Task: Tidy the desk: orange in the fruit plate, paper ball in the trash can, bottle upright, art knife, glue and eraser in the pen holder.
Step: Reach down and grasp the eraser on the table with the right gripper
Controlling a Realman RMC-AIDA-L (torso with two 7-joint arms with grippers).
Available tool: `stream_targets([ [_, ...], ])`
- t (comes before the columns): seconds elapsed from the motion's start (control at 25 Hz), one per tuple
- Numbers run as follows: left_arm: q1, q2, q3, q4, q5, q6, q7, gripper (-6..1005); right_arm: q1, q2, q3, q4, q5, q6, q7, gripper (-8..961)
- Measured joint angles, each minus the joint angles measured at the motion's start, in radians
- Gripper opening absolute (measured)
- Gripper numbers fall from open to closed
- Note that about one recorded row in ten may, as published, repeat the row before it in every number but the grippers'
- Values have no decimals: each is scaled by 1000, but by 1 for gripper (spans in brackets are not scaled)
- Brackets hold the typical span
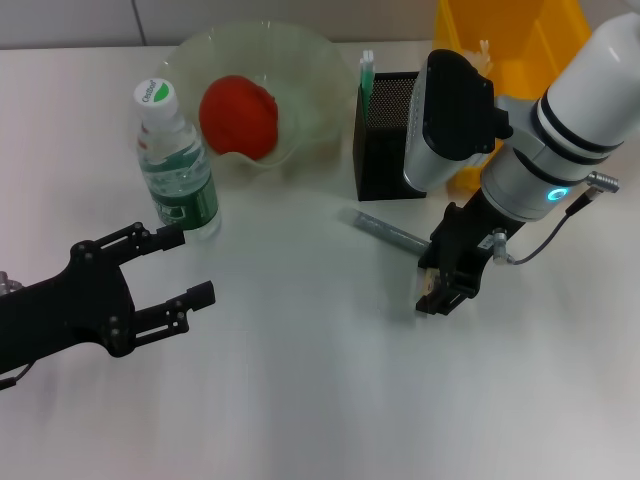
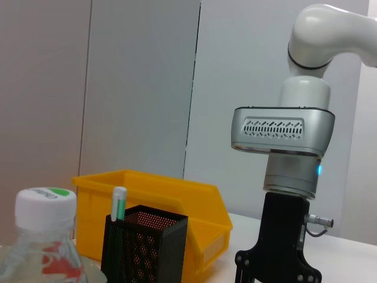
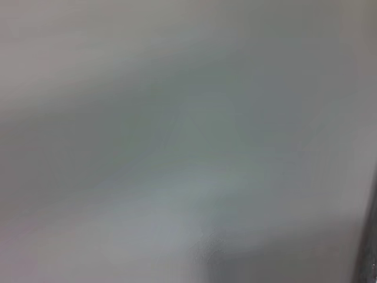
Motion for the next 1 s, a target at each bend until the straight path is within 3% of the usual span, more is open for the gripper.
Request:
stream_targets([
  [0.2, -1, -1, 0, 0, 0, 0, 0, 769, -1, 0, -6, 0, -2, 9, 4, 606],
  [0.44, -3, -1, 0, 0, 0, 0, 0, 768, -4, 0, -11, -1, -3, 15, 6, 401],
  [1.0, -5, 3, 0, 1, 0, 0, 0, 769, -13, -1, 18, -45, 12, -7, 7, 392],
])
